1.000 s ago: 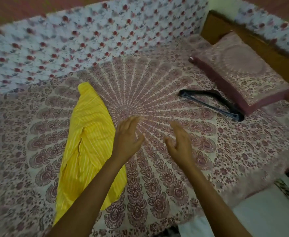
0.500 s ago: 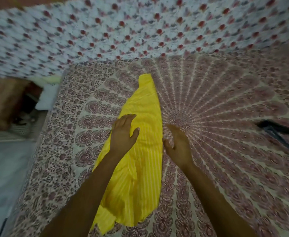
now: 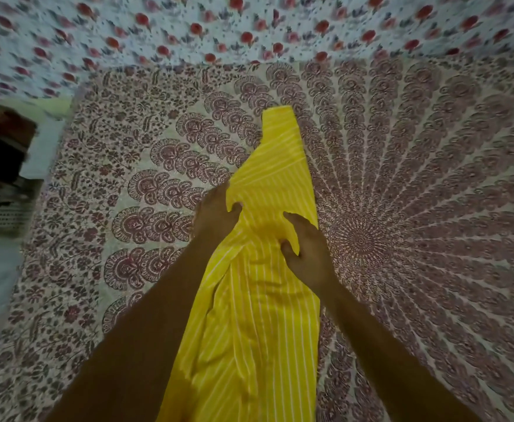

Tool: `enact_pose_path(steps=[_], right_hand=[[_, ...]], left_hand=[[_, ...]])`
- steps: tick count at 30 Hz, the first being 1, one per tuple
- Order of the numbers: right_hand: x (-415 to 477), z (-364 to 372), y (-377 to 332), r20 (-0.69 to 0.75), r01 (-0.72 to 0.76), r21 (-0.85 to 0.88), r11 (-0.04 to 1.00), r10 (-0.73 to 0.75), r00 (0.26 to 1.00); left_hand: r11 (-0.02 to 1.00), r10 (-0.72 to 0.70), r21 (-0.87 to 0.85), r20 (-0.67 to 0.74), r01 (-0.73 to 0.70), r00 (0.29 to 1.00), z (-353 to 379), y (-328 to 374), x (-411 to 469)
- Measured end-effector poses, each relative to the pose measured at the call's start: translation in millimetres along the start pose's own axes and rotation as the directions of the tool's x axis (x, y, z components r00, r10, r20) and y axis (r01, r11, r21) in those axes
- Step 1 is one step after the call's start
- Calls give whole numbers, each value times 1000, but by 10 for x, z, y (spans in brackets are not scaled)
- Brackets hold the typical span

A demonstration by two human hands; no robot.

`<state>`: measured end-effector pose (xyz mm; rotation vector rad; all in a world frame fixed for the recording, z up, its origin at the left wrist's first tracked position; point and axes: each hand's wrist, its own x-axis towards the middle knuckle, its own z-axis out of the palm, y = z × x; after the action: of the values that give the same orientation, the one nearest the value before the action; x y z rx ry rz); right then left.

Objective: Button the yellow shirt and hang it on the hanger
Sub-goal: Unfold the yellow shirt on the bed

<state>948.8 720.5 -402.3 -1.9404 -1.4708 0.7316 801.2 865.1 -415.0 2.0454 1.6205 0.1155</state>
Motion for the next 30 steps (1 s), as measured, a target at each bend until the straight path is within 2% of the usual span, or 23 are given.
enact_pose_path(steps=[3,5,7,9,11,12,14,16,18,20,21,23,24,26,28,30], right_hand=[[245,112,119,8,-12,22,1000,12,1000],[345,159,178,2,-22,43,999,22,1000],[402,215,232,-8,-40,83,996,41,999],[444,264,226,-29,-156,281,947,171,985],[480,269,155,-6,-299,548,781,361,932],[495,255,122,-5,-320,645,694,423,906],[519,149,2,8,-345,731,589,498,867],[583,-5,-87,80,-368,810,456,536,841],[652,-198,-145,200,-392,873,292,519,831],[634,-378,-186,235,-410,853,323,464,854],[582,-464,-220,216,-424,797,430,453,865],[455,-607,-292,175,-414,728,547,436,883],[376,-681,-364,158,-413,710,571,442,883],[237,-862,-555,113,-425,702,571,500,859],[117,-1076,-774,64,-417,724,550,548,834],[-21,-1283,-977,63,-413,708,573,530,845]], left_hand=[[980,-174,-82,109,183,979,165,-76,344],[970,-204,-103,157,221,966,257,-120,432],[966,-220,-112,120,233,968,292,-87,452],[974,-221,-61,0,220,975,259,40,433],[993,-121,-21,-120,120,985,198,211,313],[999,-24,-30,-161,20,987,179,302,217],[968,215,-90,-195,-236,957,164,462,-34],[891,395,-179,-147,-418,907,161,598,-292],[841,477,-267,-43,-470,878,131,712,-492],[818,510,-348,69,-458,857,50,813,-667],[803,525,-402,127,-440,842,-10,846,-750],[769,522,-531,196,-358,830,-153,865,-891],[758,502,-566,190,-323,844,-232,844,-946],[760,430,-575,91,-305,898,-425,776,-1017],[812,326,-505,-23,-292,945,-607,680,-1062],[892,206,-403,-47,-207,978,-737,588,-1102]])
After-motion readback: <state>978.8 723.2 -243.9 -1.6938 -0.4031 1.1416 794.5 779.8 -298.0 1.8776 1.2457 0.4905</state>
